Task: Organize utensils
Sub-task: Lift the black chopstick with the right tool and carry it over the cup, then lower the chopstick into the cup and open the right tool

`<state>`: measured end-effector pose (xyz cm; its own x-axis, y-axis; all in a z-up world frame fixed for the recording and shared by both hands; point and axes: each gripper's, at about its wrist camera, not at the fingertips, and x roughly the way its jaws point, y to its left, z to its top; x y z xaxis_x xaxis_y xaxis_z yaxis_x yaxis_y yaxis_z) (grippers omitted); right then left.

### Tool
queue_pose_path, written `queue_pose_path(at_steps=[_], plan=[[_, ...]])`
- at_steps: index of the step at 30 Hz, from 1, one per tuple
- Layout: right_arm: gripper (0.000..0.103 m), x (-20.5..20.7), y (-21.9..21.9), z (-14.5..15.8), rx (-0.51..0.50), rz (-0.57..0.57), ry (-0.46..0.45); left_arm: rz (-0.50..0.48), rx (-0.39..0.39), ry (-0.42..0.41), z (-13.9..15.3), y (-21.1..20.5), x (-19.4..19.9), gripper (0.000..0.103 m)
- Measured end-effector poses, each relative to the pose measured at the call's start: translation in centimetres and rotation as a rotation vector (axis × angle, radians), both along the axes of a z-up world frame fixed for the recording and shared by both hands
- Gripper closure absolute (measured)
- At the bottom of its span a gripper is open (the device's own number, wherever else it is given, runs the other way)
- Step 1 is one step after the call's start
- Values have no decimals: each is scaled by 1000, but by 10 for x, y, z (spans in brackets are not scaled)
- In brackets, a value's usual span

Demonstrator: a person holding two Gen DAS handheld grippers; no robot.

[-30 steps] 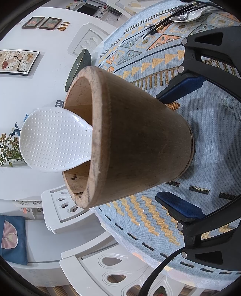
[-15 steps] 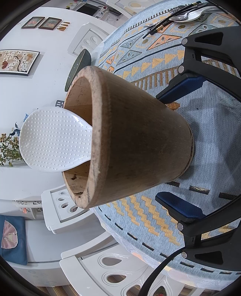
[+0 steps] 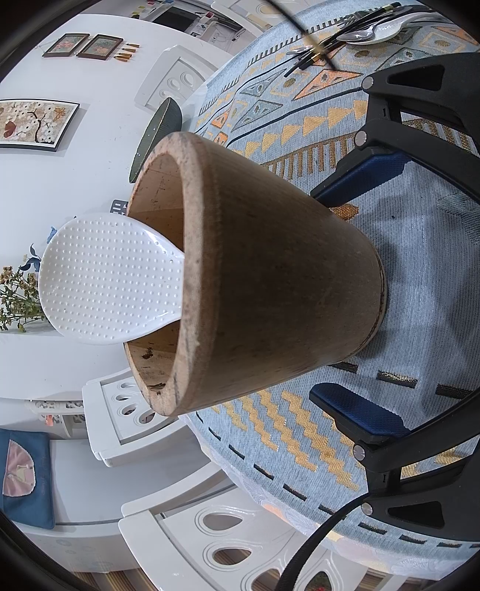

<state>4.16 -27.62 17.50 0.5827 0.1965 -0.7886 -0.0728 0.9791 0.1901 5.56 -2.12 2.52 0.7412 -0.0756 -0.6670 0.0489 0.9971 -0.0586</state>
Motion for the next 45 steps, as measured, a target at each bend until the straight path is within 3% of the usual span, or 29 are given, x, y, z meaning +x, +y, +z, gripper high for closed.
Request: queue_pose_path(at_steps=[9,18,29,45], plan=[[98,28,19,58,57,25,-159,0,0,0,0,0,0,6],[98,38,66,111,127,159,-285,0,0,0,0,0,0,6],[98,56,118,89,120,257,-248,0,0,0,0,0,0,6],[98,71,136,51,102,279,-122,-1,0,0,0,0,0,6]])
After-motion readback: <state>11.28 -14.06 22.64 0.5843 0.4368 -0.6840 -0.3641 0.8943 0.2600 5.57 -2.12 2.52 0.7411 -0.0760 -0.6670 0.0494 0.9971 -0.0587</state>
